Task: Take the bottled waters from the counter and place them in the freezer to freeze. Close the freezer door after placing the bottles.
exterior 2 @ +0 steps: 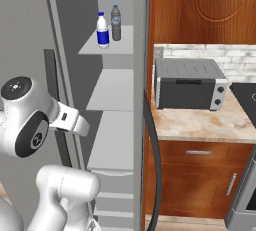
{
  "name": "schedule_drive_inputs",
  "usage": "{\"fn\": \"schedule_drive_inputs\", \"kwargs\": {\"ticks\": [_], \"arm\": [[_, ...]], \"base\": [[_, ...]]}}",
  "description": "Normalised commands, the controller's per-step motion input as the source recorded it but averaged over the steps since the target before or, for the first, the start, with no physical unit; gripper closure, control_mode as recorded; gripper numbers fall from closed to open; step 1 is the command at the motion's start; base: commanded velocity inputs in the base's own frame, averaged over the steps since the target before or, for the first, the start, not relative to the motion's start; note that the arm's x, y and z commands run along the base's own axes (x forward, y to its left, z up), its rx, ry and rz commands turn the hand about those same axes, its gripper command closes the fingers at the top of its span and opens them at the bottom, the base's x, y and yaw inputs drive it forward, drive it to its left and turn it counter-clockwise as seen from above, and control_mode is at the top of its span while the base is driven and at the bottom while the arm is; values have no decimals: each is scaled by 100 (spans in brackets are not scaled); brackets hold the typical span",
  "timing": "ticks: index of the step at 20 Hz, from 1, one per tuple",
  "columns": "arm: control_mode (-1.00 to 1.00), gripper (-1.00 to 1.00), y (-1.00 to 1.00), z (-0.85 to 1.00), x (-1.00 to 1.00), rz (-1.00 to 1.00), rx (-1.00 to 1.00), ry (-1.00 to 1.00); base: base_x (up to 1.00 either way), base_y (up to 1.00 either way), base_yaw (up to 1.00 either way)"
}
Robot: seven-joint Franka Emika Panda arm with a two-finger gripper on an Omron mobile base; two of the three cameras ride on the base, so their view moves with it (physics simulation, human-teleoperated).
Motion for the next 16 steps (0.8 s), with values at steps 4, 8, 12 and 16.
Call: {"fn": "schedule_drive_inputs", "kwargs": {"ticks": [4,8,12,16], "arm": [[-100,-100,0,0,0,0,0,0],[-100,-100,0,0,0,0,0,0],[100,-100,0,0,-1,0,0,0],[100,-100,0,0,0,0,0,0]], "base": [[0,0,0],[0,0,0],[-17,0,0],[-42,0,0]]}}
